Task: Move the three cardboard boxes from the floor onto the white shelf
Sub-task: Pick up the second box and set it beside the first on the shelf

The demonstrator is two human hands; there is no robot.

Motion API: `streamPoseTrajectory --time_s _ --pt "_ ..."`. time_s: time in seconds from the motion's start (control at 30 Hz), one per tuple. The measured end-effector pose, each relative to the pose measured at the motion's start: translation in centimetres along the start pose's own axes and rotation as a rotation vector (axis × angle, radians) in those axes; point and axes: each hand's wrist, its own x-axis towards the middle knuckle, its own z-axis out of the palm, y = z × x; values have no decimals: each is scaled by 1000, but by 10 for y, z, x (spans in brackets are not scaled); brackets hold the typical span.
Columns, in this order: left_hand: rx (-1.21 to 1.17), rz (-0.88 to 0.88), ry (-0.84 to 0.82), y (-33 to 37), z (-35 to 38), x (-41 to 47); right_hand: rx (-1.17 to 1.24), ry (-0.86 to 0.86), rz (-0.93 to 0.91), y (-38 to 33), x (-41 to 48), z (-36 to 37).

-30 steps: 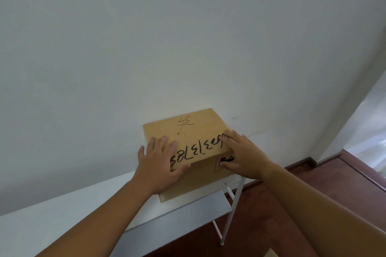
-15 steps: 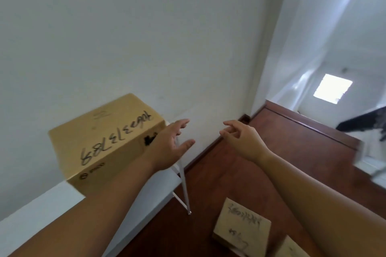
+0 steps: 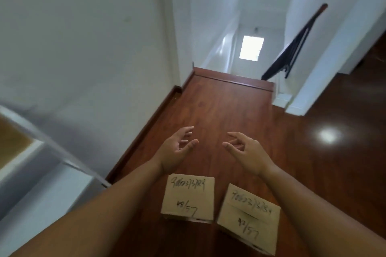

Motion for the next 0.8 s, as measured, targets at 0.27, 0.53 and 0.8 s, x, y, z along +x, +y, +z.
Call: streamPoseTrajectory --time_s 0.27,0.53,0.8 --pt "20 -65 -169 -117 209 46 -10 77 292 227 -54 19" --pt "91 -254 -215 -270 359 56 8 90 519 409 -94 92" --pt "10 -481 -321 -370 438 68 -49 30 718 547 -112 164"
